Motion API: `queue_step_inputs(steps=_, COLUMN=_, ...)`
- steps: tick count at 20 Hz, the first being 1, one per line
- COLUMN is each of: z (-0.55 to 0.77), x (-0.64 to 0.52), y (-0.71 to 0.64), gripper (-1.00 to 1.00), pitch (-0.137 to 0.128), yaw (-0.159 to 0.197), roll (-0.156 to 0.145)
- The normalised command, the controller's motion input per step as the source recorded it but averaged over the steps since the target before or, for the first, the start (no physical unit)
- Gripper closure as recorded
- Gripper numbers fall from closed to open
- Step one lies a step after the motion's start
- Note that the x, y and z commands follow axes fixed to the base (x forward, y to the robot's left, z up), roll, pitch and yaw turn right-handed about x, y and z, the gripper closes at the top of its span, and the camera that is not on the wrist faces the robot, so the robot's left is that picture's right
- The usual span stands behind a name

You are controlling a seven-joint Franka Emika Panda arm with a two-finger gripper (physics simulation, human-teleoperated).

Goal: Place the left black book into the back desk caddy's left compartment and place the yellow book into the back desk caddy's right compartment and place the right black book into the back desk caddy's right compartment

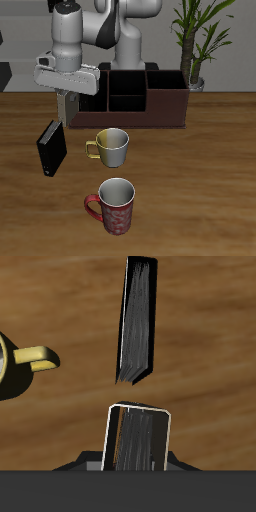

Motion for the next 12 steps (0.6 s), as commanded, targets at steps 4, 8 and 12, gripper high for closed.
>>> queue_step_inputs(steps=4, z=0.36, x=-0.1, y=0.24, gripper=1.0, pitch=-0.032, yaw=0.03, roll=0.033)
queue_step_inputs(steps=8, z=0.51, x=-0.14, y=0.39, gripper=1.0, pitch=-0.014, yaw=0.034, roll=0.0)
queue_step_inputs(steps=12, z=0.22, x=-0.14, y=0.22, gripper=1.0, pitch=-0.005, yaw=0.035, roll=0.01)
